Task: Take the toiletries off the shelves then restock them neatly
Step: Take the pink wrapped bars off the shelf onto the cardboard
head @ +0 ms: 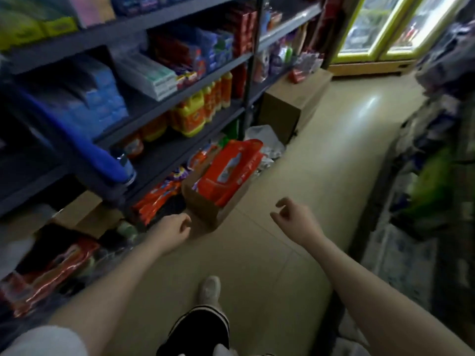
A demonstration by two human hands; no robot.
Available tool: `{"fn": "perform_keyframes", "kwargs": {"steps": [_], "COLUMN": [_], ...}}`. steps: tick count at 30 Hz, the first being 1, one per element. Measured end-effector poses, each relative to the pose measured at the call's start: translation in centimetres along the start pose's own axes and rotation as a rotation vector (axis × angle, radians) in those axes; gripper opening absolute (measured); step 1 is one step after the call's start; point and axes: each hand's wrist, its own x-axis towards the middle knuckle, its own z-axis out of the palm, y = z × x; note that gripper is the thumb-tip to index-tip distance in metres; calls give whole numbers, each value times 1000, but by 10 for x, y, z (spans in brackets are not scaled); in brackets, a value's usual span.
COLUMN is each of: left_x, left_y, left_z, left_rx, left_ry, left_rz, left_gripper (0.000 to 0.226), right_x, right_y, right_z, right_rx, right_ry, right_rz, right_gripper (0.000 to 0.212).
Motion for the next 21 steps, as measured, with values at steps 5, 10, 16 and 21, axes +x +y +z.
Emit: {"fn": "perform_keyframes", "kwargs": {"steps": [5, 10, 16, 21], "left_x": [113, 236, 362, 465], "left_y": [23, 83, 200, 293], "left_z": [-17, -54, -103, -117], "left_rx": [64, 44, 56, 13], "left_ry": [-70, -96, -30, 36], "left_rz": [-38, 42, 289, 416], "left_gripper": [23, 19, 26, 22], "right_x": [93, 187, 286, 379], "right_y": [5, 29, 85, 153], "right_z": [-45, -85, -137, -184], "right_rx": [96, 113, 170, 163], "right_ry": [145, 137, 154, 148], "right_rz": [-39, 49, 204, 261], "right_gripper": [27, 27, 27, 27]}}
